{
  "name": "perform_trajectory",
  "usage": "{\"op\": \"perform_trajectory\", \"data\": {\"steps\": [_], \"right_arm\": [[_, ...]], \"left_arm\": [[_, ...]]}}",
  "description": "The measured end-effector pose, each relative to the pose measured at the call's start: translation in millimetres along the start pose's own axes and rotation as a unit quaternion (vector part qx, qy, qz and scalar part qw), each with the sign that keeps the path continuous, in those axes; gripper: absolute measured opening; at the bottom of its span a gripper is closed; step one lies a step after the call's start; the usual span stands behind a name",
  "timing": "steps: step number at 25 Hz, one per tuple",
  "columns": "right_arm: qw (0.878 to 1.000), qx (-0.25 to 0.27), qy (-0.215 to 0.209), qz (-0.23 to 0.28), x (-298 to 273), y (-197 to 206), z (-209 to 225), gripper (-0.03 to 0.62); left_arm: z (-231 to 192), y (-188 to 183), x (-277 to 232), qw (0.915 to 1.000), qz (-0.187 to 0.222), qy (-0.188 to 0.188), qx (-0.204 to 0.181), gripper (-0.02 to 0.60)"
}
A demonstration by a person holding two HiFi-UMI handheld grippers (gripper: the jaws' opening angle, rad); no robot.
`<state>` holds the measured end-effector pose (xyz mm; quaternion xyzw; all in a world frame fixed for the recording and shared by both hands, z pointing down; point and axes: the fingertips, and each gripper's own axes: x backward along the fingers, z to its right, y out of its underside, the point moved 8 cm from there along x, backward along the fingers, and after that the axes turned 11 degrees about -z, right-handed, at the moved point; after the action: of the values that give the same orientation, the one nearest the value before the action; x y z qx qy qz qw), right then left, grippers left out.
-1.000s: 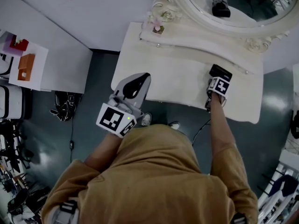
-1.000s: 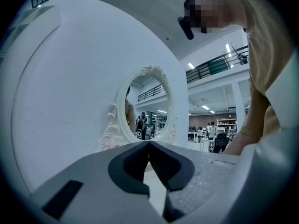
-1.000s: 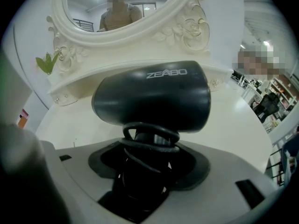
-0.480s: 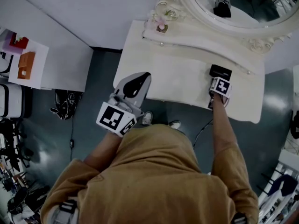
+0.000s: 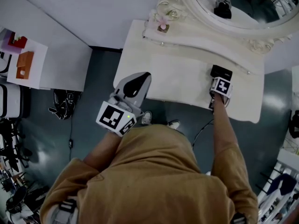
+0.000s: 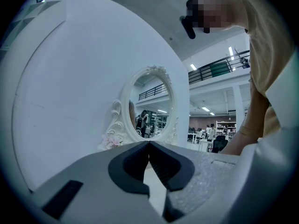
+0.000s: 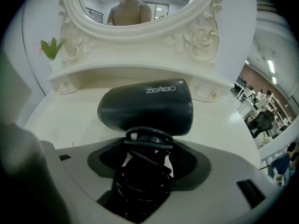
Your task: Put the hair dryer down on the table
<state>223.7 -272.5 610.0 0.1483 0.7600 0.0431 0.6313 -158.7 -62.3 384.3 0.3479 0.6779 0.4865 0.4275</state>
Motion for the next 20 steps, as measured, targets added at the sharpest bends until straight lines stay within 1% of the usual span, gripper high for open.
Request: {"op": "perform_trajectory", "data": {"steps": [8,9,11,14,15,20], "right_arm": [[1.000,-0.017,0.017,0.003,10,11,4,0.288],[1.000,-0.016,0.010,0.014,14,11,3,0.287],[0.997,-0.004,-0.024,0.067,21,1,-3,0.282],[0.987,0.018,-0.066,0.143,29,-14,-9,0.267],[0.985,0.021,-0.071,0.159,33,-16,-9,0.264],[0.982,0.017,-0.059,0.177,53,-9,1,0.245]], "left_arm": [[-3,2,-8,0.9999,0.000,0.013,0.001,0.005],[-3,1,-9,0.9999,0.000,0.017,0.001,0.003],[-1,-1,-14,0.9997,0.002,0.025,-0.002,0.003],[1,-4,-21,0.9992,0.006,0.040,-0.006,0.003],[2,-5,-23,0.9989,0.007,0.045,-0.007,0.003],[9,-10,-31,0.9972,0.016,0.072,-0.013,0.003]]}}
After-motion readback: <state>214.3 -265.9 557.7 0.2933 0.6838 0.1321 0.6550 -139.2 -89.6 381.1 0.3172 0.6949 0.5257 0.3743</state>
